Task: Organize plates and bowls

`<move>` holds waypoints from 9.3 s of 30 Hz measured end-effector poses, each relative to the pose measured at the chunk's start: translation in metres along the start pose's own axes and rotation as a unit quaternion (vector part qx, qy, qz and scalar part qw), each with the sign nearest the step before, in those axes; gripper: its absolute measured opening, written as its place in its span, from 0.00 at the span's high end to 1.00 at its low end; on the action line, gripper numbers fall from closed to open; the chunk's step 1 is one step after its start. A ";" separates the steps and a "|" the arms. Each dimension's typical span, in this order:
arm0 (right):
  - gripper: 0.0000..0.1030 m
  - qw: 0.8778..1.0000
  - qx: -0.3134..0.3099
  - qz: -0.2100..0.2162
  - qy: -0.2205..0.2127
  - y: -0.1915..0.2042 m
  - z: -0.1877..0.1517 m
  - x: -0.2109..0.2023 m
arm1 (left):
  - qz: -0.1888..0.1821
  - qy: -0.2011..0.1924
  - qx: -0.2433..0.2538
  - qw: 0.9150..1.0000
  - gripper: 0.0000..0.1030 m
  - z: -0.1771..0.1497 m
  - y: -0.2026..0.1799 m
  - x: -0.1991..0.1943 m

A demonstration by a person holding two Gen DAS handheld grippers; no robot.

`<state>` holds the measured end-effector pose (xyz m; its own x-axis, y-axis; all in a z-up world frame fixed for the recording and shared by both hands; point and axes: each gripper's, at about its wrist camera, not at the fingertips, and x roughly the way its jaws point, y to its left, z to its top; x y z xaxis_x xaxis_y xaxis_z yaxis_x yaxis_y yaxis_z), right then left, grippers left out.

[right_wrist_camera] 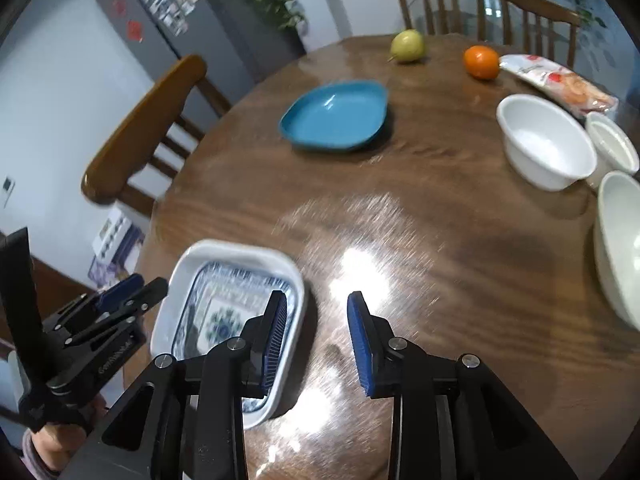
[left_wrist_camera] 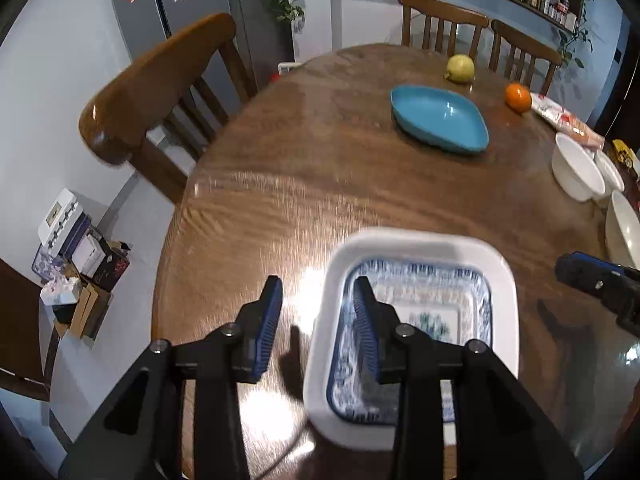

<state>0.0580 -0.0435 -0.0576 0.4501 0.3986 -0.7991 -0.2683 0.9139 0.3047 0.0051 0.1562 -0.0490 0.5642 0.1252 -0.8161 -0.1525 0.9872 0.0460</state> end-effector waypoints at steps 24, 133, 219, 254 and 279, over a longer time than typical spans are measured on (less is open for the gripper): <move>0.69 0.999 0.023 -0.040 -0.017 -0.049 0.142 0.096 | -0.037 0.041 -0.003 0.998 0.51 0.137 -0.059 0.133; 0.90 0.994 -0.036 0.072 0.079 0.045 -0.027 0.030 | -0.006 0.015 0.017 1.000 0.91 -0.032 0.000 0.010; 0.58 0.973 0.195 -0.112 -0.049 -0.285 -0.008 -0.086 | -0.145 0.050 0.139 0.978 0.43 0.039 -0.317 0.034; 0.74 0.993 0.117 0.007 0.021 -0.161 -0.027 -0.059 | -0.121 0.054 0.108 0.985 0.56 0.009 -0.171 0.006; 0.70 0.975 0.219 -0.010 -0.012 -0.229 0.079 -0.007 | -0.148 0.079 0.114 0.979 0.44 0.137 -0.265 0.094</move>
<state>0.1837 -0.2497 -0.0805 0.4733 0.3766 -0.7963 0.1291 0.8646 0.4856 0.2096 -0.0805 -0.0591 0.4217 -0.1687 -0.8909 0.1940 0.9766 -0.0931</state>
